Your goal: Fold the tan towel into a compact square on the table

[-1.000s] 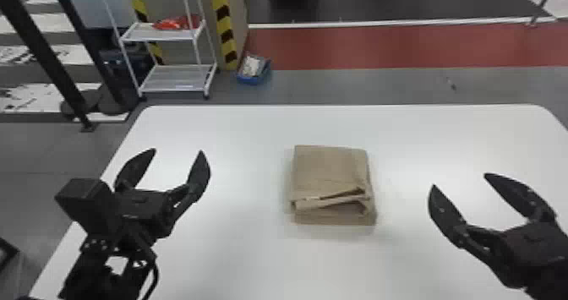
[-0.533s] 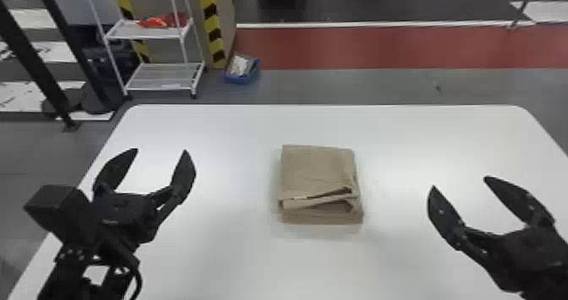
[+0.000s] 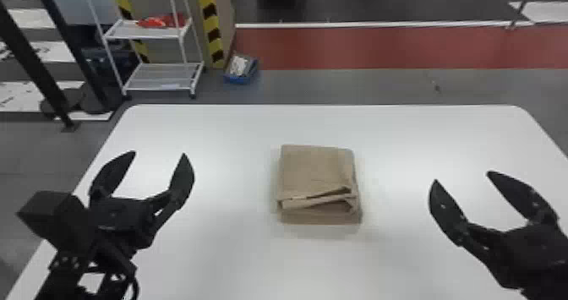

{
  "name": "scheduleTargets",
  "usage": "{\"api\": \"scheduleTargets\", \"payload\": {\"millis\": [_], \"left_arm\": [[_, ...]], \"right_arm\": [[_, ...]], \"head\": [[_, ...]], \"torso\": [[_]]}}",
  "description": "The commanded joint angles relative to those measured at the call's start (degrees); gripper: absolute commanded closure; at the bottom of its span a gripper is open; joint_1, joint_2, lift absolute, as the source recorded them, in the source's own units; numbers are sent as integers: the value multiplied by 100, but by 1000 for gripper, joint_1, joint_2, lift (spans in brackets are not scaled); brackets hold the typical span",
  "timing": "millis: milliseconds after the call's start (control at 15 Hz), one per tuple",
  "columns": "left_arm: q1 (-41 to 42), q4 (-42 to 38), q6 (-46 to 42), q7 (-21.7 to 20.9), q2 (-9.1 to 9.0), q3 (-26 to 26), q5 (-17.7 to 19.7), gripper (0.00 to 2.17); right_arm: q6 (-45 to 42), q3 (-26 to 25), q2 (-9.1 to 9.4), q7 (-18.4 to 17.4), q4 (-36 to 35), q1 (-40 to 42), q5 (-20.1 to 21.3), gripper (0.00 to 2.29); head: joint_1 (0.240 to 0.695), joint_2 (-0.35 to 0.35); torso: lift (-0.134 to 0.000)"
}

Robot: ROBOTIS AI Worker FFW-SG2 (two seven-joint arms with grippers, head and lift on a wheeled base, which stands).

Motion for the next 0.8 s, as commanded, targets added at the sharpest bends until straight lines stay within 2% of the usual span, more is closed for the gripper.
{"api": "scheduleTargets", "payload": {"millis": [0, 733], "left_arm": [[-2, 0, 0, 0, -9, -1, 0, 117], [16, 0, -70, 18, -9, -9, 0, 117]], "right_arm": [[9, 4, -1, -11, 14, -20, -2, 70], [-97, 65, 26, -116, 32, 24, -2, 70]], "head": [[695, 51], [695, 54]], "torso": [[-123], [-123]]}}
